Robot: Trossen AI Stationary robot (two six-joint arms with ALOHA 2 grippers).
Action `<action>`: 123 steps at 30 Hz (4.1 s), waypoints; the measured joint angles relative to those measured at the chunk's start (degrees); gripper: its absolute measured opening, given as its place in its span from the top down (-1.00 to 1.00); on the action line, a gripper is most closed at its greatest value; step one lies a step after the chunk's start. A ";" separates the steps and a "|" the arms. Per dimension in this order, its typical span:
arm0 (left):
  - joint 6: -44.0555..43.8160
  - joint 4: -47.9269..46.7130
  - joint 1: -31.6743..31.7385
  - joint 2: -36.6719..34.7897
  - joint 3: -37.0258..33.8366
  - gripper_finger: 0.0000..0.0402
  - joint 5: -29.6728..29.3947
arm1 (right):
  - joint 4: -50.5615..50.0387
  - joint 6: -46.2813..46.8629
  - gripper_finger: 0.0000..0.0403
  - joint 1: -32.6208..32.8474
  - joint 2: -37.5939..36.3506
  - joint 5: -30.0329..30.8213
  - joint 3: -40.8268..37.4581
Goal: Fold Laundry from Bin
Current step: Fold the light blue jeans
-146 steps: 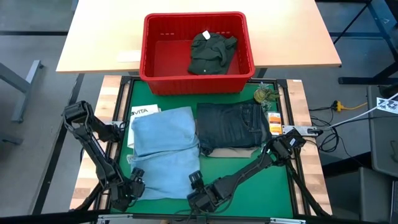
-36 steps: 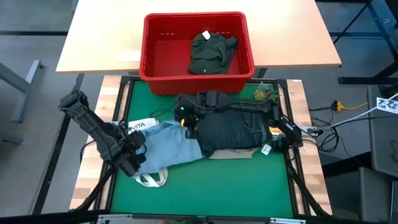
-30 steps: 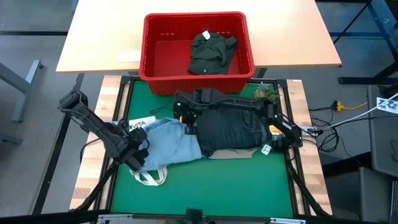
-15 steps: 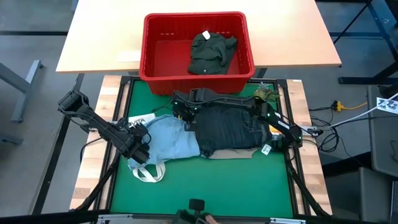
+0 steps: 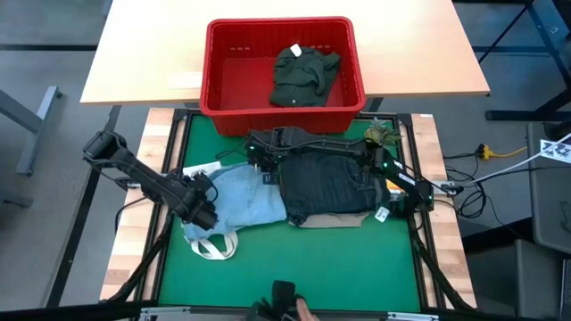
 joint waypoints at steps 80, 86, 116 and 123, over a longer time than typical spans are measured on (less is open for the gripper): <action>-15.35 9.99 40.22 -4.02 -4.31 0.12 -13.72 | 5.97 -4.44 -0.04 9.77 -1.81 1.54 -16.96; -0.69 10.09 41.65 -4.00 1.44 0.12 -12.84 | 4.94 -4.63 -0.04 9.92 -1.52 5.45 -14.85; 5.73 22.74 13.90 -4.04 2.54 0.12 22.47 | -3.73 -2.98 -0.04 18.93 -1.79 -0.32 -10.85; -0.47 23.76 8.58 -4.09 -2.06 0.12 21.98 | 2.03 -3.28 -0.04 18.83 -2.05 5.48 -17.90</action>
